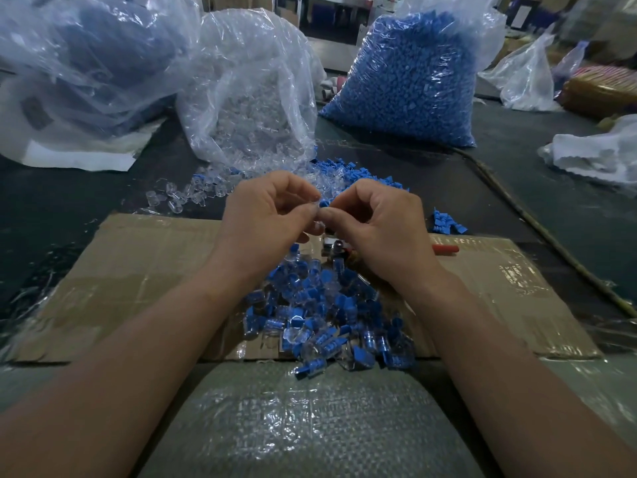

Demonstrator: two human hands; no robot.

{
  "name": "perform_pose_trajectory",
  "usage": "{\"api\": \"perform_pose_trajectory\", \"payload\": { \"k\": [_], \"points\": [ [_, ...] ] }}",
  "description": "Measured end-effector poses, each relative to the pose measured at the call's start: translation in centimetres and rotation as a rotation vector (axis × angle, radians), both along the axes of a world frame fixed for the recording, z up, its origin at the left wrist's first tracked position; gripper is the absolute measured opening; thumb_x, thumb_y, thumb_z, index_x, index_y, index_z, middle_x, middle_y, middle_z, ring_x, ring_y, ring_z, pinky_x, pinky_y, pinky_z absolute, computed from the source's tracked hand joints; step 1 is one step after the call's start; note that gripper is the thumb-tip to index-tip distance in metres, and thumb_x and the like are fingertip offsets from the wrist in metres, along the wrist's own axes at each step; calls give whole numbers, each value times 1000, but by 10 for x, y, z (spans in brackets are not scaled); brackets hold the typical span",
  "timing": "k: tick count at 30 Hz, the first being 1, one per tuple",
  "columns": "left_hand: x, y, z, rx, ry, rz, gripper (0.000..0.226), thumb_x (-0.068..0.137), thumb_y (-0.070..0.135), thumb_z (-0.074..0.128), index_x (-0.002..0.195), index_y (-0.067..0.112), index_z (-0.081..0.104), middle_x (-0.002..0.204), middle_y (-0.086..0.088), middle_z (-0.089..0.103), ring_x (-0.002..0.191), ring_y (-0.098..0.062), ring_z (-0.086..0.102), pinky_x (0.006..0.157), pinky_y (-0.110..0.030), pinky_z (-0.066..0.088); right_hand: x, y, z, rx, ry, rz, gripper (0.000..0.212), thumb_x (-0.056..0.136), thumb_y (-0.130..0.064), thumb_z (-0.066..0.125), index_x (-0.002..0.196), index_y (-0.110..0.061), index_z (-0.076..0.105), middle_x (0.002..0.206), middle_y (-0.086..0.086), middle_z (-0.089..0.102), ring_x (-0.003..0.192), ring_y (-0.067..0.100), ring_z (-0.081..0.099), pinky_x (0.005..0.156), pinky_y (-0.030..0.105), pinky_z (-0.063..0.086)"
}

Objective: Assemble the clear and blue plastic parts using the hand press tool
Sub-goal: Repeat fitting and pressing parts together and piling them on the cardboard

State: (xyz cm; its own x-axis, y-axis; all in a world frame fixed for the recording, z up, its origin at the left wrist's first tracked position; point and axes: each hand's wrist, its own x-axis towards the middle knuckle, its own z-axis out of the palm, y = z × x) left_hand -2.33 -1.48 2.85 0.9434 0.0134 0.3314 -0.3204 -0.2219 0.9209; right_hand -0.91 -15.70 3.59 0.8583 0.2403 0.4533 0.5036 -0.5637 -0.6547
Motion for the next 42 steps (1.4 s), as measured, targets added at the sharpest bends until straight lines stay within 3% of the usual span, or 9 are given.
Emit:
{"api": "perform_pose_trajectory", "payload": {
  "k": [5,10,18,25,33,42],
  "points": [
    [1,2,5,-141,141,-78,15,80,-3,63,77,10,59,59,-1,68,51,-14,66,49,-22,52,0,-2,1,94,28,87,23,76,-21,72,97,-19,63,86,-15,59,80,4,61,73,15,51],
    [3,7,6,-224,238,-136,11,80,-4,60,76,5,59,53,-4,65,46,-13,62,44,-19,50,1,-2,-1,117,53,245,41,74,-7,71,111,-21,58,92,-15,62,82,-2,64,76,12,49],
    [0,8,8,-334,324,-259,13,85,-3,53,79,6,60,64,-9,69,56,-18,68,48,-21,53,4,-11,-1,166,-45,212,34,73,-4,72,103,-15,64,83,-12,66,76,0,65,69,12,50],
    [0,7,8,-286,327,-259,16,86,-4,51,77,6,60,63,-8,69,56,-18,68,49,-21,53,5,-13,-2,83,-113,203,30,72,-5,72,101,-11,65,82,-6,65,76,-1,65,69,11,50],
    [-1,7,7,-249,307,-256,11,80,-4,60,75,6,60,60,-7,69,55,-18,68,47,-20,52,5,-14,-2,73,-128,226,34,72,-6,72,103,-13,62,83,-5,65,77,7,66,72,19,55],
    [1,8,7,-229,304,-253,9,78,-3,61,73,5,60,58,-8,68,52,-16,67,47,-20,52,6,-13,-4,39,-144,215,28,71,-5,73,98,-2,69,85,-3,66,78,8,66,74,21,54]
  ]
}}
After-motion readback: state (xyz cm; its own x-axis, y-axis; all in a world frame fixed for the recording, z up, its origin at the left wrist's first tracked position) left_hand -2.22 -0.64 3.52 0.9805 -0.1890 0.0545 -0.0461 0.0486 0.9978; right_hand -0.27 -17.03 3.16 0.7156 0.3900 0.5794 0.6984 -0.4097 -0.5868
